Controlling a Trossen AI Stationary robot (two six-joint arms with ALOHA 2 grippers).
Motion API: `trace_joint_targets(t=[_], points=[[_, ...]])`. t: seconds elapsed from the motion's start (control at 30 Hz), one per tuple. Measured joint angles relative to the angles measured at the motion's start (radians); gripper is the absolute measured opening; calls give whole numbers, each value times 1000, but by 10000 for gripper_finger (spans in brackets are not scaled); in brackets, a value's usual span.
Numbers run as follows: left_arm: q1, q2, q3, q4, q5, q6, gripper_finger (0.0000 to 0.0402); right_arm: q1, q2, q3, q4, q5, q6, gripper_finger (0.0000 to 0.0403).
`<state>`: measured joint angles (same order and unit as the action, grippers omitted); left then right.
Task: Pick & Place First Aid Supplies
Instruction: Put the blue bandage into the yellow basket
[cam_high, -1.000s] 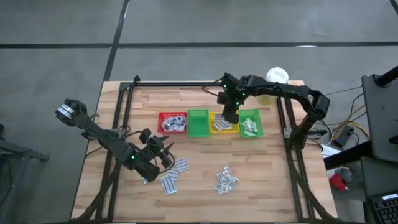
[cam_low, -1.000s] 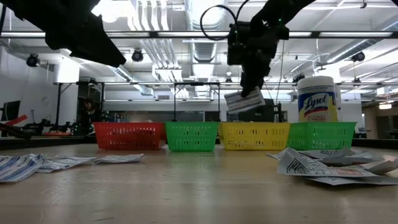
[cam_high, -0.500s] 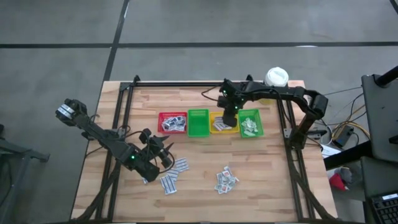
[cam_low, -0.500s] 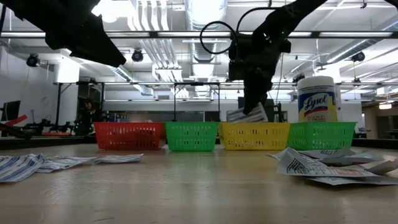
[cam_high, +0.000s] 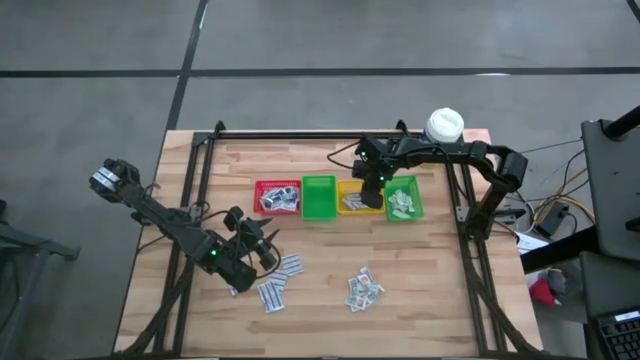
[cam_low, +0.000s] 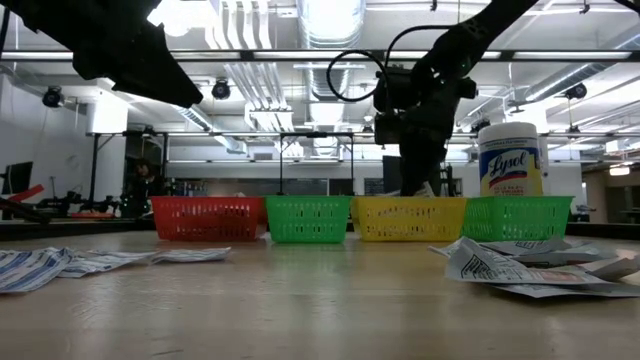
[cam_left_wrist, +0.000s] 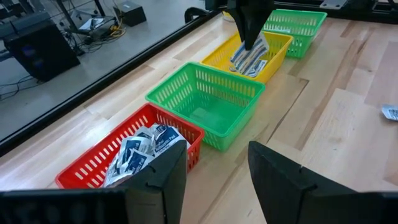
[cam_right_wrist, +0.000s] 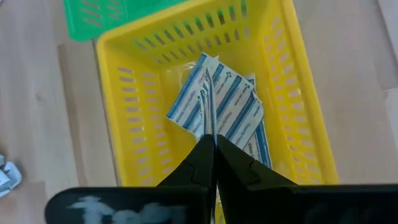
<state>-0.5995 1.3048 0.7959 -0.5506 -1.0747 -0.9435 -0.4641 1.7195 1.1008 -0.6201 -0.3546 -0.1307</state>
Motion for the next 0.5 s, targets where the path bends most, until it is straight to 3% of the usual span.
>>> trace_joint_targets(t=[0.27,0.5], points=[[0,0,0,2,0,-2,167,-2,0,-14,24,43,-8,17],[0,0,0,5,0,-2,167,-2,0,-5,25,44,-8,76]])
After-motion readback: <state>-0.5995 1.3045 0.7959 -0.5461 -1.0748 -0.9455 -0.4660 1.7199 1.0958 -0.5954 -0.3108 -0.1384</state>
